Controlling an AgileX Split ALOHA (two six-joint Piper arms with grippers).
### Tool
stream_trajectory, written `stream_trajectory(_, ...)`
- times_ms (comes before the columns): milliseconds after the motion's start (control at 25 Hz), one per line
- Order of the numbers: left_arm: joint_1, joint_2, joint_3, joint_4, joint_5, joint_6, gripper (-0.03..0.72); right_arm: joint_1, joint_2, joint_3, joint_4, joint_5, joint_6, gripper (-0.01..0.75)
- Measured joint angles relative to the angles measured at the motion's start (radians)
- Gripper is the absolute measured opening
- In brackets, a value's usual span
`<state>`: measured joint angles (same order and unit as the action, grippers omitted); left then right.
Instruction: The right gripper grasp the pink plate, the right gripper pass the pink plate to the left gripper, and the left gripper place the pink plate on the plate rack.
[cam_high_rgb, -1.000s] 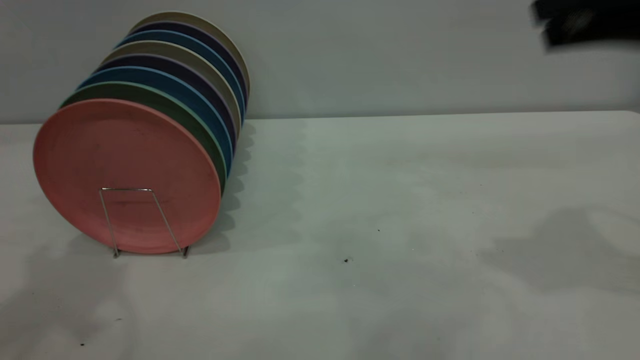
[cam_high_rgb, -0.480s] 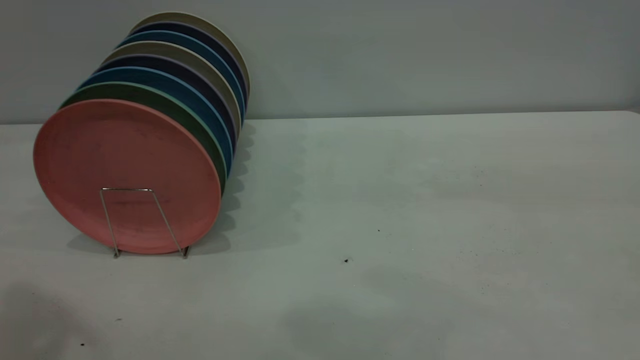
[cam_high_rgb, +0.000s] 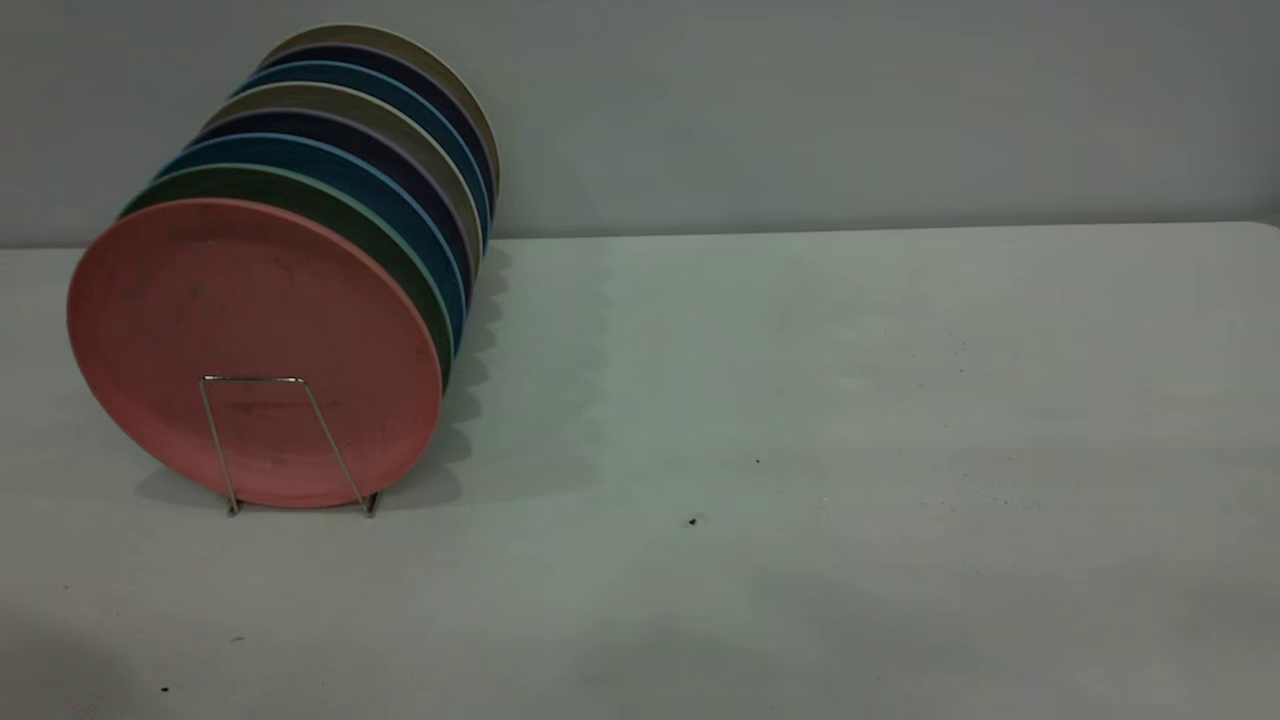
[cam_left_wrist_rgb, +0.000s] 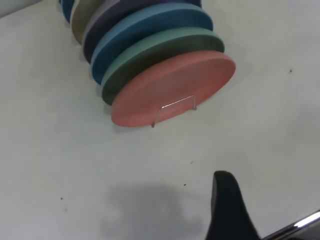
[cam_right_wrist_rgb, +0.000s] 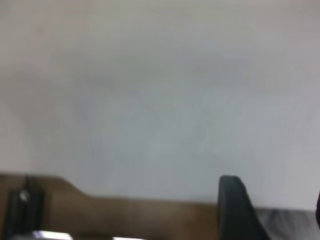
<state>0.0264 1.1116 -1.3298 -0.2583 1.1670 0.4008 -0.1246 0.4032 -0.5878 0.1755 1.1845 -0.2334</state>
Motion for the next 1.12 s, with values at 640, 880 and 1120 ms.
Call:
stream_trajectory(640,0.0,-0.562,0.591,0.137,0.0,-0.18,0.501,0.265,-0.006,0.116,-0.262,-0.064,0.233,0.403)
stream_trajectory(880,0.0,-0.728,0.819,0.168,-0.03,-0.184,0.589,0.265,-0.006,0.116,-0.253,-0.064,0.233,0.403)
stream_trajectory(1120,0.0,-0.811,0.842,0.17,-0.037,-0.184,0.583,0.265,-0.006,0.116,-0.252,-0.064,0.233,0.403)
